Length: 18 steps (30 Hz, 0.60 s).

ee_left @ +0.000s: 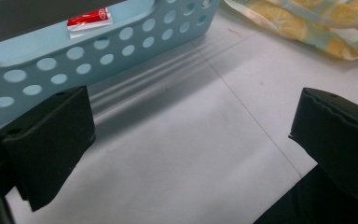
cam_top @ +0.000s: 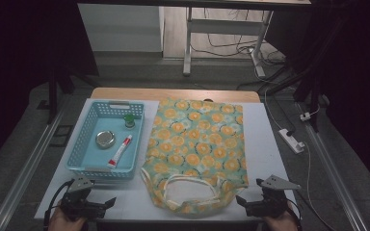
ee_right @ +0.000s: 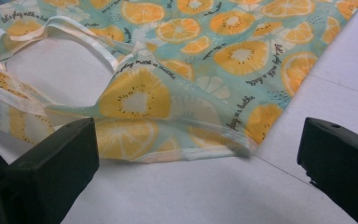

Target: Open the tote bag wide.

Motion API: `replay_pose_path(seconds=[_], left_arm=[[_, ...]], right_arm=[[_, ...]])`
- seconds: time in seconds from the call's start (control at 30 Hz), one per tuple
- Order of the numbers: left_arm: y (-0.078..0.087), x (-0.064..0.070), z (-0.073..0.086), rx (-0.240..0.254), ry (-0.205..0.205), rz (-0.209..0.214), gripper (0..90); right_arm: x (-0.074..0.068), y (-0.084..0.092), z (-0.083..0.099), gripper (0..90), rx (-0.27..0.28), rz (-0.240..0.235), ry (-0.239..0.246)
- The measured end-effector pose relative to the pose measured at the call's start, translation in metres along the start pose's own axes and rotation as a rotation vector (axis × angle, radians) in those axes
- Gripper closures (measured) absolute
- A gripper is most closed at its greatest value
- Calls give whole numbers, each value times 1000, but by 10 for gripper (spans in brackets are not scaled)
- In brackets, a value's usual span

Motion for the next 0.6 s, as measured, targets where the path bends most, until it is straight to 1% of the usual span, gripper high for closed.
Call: replay_pose_path(seconds=[0.17, 0.37, 0.4, 0.6], left_arm=[[-1, 1, 0, -9, -7, 4, 0], [-2, 0, 0, -18, 0, 27, 0], [-2, 0, 0, -19, 2, 37, 0], [-2, -1, 0, -22, 9, 49, 0]], right_arm=[[0, -1, 0, 0, -3, -12, 1], [-2, -2, 0, 0, -16, -23, 13], [-2, -2, 0, 0, -17, -26, 15], [-2, -3, 0, 0, -19, -29, 14]])
Point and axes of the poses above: each handheld gripper's, and its own axes: y roughly backward along the jaws, z roughly out of its underside, x roughly to its right, the point moved 5 cm from there along -y, roughly forward along the jaws, and after that the axes turned 4 degrees about z, right-handed, at the moved point
